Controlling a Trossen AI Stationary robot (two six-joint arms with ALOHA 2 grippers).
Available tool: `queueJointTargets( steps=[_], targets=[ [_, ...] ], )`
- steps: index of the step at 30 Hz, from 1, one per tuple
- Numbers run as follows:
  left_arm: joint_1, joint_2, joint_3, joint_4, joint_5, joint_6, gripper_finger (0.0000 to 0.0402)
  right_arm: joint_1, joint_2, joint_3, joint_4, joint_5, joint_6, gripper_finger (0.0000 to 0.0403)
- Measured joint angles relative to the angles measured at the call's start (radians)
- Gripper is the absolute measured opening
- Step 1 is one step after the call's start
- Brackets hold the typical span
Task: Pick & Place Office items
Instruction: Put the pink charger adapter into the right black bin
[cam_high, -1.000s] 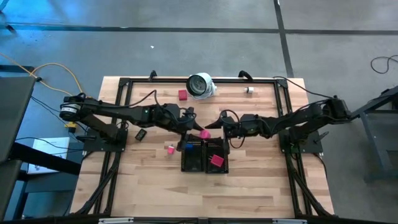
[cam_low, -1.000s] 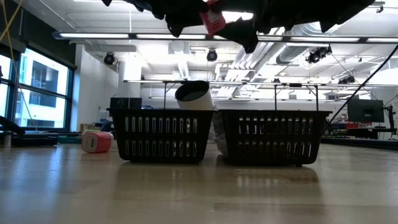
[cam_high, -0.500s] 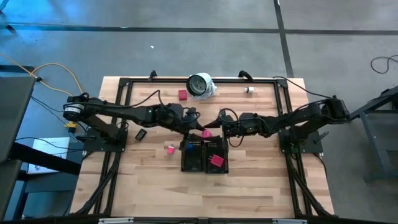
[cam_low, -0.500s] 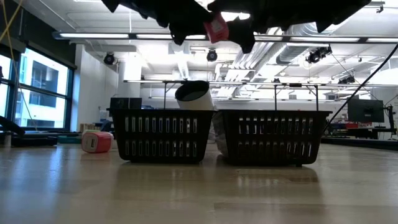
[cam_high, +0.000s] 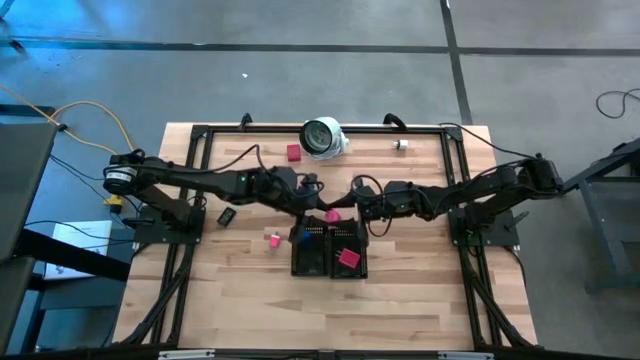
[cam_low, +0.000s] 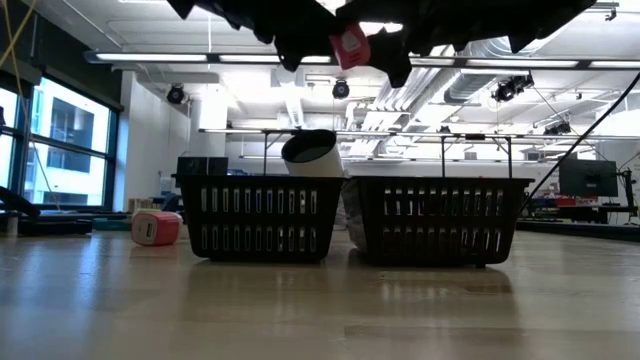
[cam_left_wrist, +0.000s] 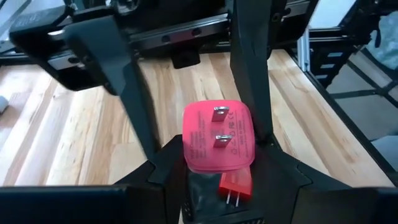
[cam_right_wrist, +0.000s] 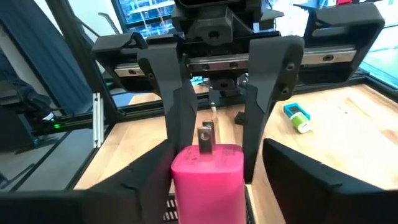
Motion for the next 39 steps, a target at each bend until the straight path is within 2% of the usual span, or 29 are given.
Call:
queueJointTargets(
  steps=[4,14,23,39],
  targets=[
    [0.0,0.0,0.0,-0.003,0.0,0.0,0.0142,0.0,0.0,0.0,-0.008,-0.002,0.001,0.025],
    [0.011,0.0,0.001,-0.009,-0.004,0.0,0.0142,0.0,0.001,0.0,-0.019,-0.015,0.003,0.0228],
    [0.02,-0.006,0.013,0.006,-0.012,-0.003,0.0142,0.0,0.006,-0.002,-0.069,-0.017,0.002,0.0227],
    [0.019,-0.004,0.03,-0.049,0.012,-0.01,0.0142,0.0,0.003,-0.002,-0.042,0.001,-0.004,0.0227]
  ],
)
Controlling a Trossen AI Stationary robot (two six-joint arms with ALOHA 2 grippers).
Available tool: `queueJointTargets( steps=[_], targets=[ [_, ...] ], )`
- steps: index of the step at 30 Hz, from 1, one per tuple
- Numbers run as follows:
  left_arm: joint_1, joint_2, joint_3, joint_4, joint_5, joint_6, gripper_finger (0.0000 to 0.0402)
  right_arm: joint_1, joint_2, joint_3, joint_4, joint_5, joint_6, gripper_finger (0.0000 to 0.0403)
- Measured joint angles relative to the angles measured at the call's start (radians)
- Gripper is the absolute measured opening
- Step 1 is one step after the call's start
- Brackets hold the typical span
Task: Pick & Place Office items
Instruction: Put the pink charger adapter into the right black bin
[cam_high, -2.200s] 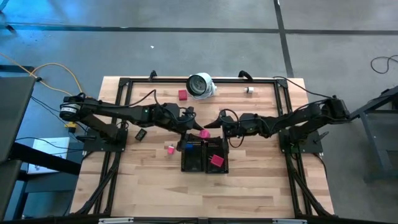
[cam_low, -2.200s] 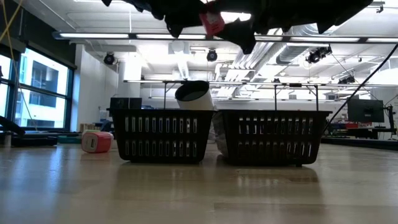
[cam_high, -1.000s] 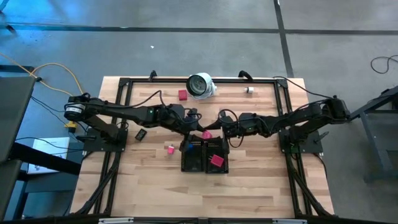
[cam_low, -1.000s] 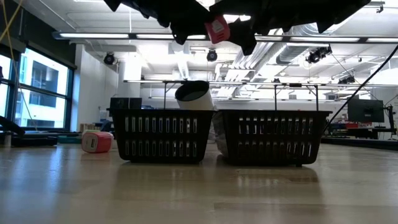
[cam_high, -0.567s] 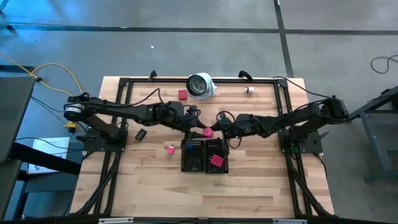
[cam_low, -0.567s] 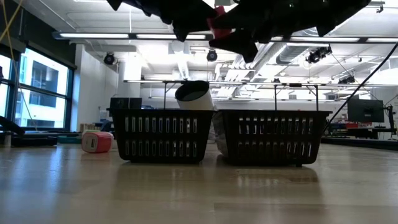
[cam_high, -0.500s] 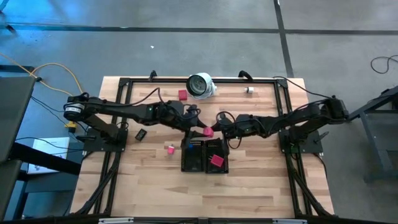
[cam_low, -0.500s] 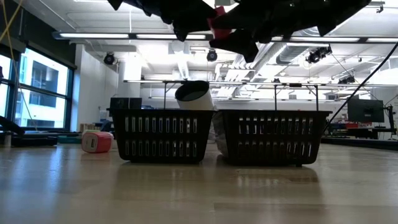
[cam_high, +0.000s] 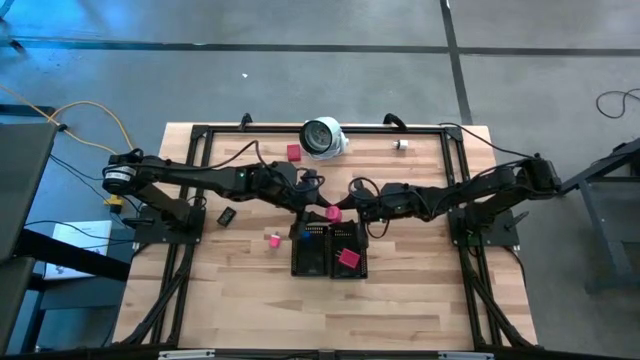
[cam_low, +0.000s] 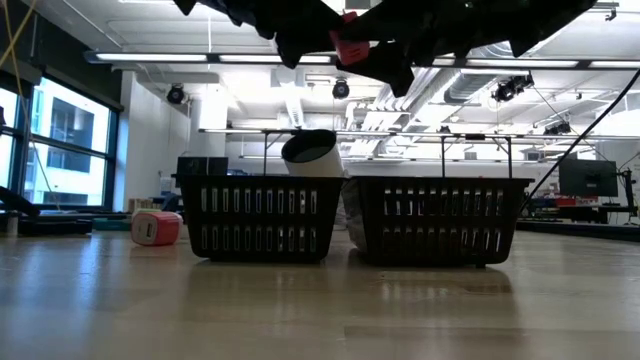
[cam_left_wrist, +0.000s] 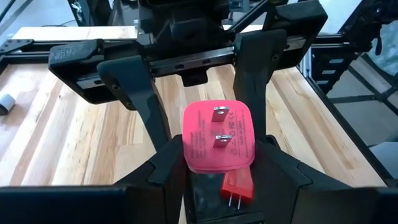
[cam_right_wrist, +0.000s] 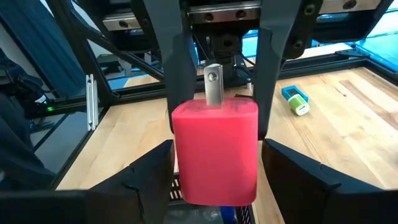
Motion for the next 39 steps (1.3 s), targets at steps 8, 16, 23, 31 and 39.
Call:
queueJointTargets(
  steps=[8,16,23,31,39],
  targets=[
    [0.0,0.0,0.0,-0.019,0.002,-0.007,0.0142,0.0,-0.001,0.0,0.007,0.0,0.0,0.0227],
    [0.0,0.001,0.0,-0.028,0.032,-0.016,0.0142,0.0,-0.001,0.0,0.01,-0.005,-0.001,0.0215],
    [0.001,0.001,-0.001,-0.033,0.031,-0.026,0.0142,0.0,-0.001,0.0,0.001,-0.018,0.007,0.0143],
    [0.001,0.001,-0.002,-0.031,0.032,-0.026,0.0142,0.0,-0.001,0.0,0.003,-0.015,0.003,0.0139],
    [0.006,-0.011,-0.002,-0.034,0.009,-0.003,0.0197,0.007,-0.001,0.0,0.031,0.025,-0.034,0.0139]
  ],
)
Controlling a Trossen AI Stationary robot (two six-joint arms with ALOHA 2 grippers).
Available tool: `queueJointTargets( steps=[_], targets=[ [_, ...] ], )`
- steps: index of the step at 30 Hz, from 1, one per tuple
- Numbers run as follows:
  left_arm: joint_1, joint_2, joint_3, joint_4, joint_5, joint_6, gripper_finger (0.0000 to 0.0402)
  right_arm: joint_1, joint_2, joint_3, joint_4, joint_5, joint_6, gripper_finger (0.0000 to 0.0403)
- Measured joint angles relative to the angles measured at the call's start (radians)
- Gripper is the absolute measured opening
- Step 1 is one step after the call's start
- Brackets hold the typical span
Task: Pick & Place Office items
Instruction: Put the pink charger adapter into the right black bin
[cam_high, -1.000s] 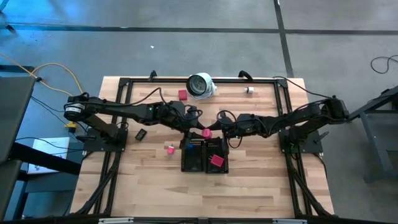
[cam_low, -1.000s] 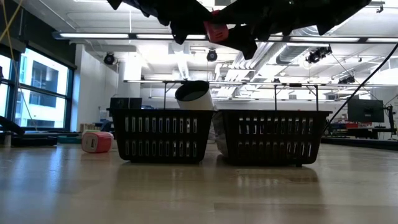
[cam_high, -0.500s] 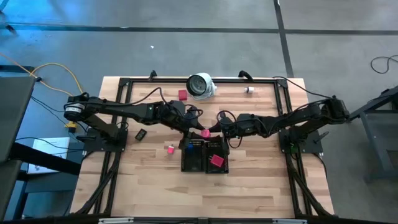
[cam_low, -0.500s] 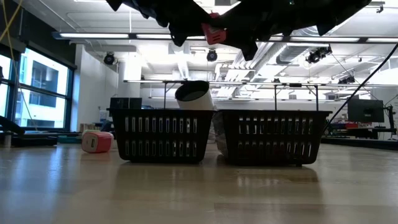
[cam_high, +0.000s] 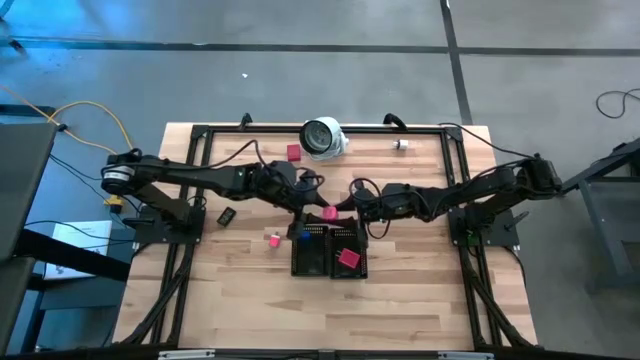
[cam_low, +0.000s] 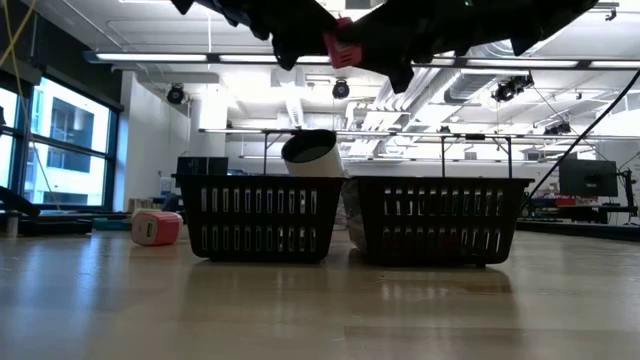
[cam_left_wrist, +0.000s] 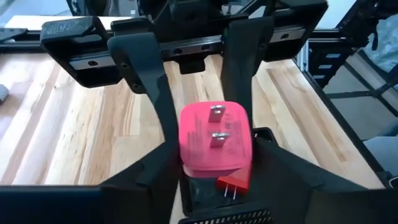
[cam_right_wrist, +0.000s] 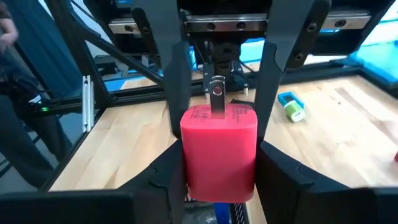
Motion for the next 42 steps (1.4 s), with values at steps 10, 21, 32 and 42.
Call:
queueJointTargets(
  steps=[10,21,32,42],
  targets=[
    [0.002,-0.071,0.0,-0.017,-0.018,0.047,0.0215,0.026,-0.006,0.003,0.069,0.064,-0.064,0.0139],
    [0.005,-0.157,-0.006,-0.139,-0.06,0.063,0.0217,0.048,-0.013,0.001,0.069,0.07,-0.097,0.0139],
    [0.013,-0.351,-0.267,-0.019,-0.082,0.007,0.0217,0.129,-0.237,-0.154,0.034,0.227,-0.094,0.0139],
    [-0.013,-0.515,-0.558,0.338,-0.096,-0.096,0.0217,0.132,-0.173,-0.364,0.301,0.239,0.053,0.0139]
  ],
)
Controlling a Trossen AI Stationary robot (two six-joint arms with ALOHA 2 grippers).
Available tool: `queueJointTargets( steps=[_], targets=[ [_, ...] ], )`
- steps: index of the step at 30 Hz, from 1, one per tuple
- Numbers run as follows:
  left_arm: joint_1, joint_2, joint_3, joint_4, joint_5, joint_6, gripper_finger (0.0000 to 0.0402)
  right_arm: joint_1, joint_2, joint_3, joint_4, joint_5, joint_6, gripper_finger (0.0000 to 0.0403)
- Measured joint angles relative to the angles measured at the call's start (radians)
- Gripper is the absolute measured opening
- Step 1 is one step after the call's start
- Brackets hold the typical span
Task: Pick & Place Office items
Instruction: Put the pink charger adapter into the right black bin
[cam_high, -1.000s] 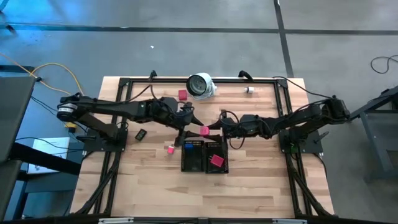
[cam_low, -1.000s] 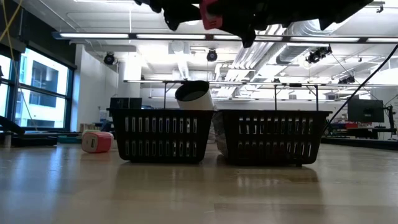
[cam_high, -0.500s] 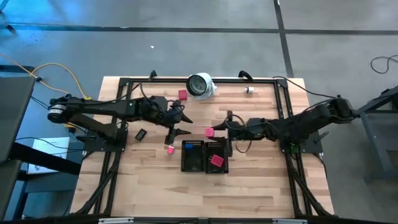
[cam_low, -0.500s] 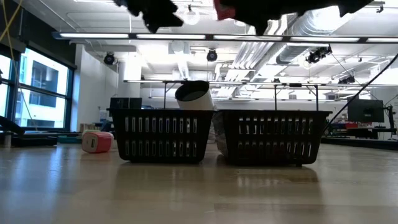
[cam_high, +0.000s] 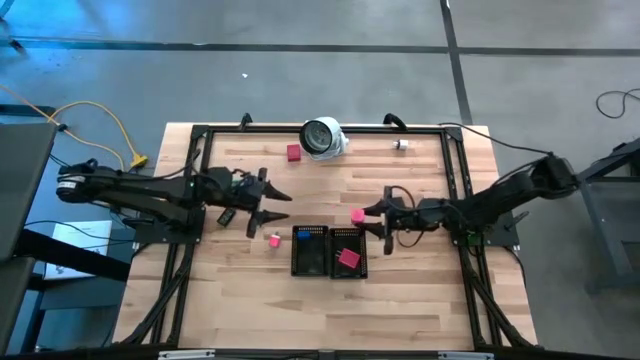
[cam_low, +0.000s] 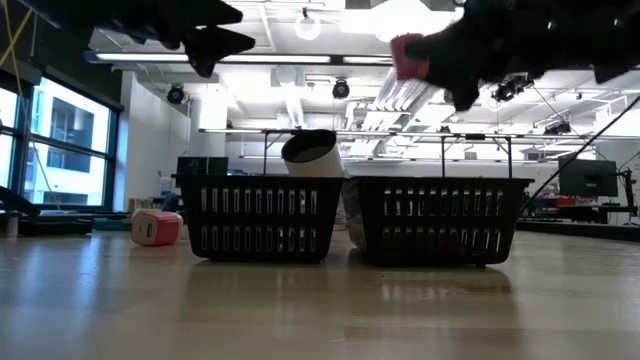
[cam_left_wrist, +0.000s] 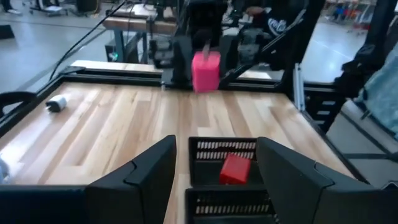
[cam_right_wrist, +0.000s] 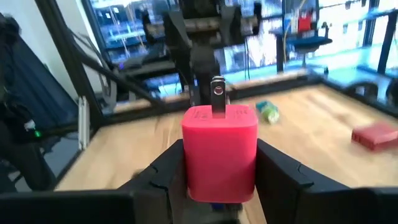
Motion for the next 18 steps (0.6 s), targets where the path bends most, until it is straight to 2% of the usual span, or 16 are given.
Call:
queueJointTargets(
  steps=[10,18],
  targets=[
    [-0.11,0.009,-0.011,0.015,-0.107,0.029,0.0217,0.015,0.361,0.0,0.344,-0.016,0.056,0.0138],
    [-0.126,0.01,-0.012,0.018,-0.128,0.032,0.0217,0.043,0.558,0.0,0.531,-0.011,0.139,0.0138]
  ],
)
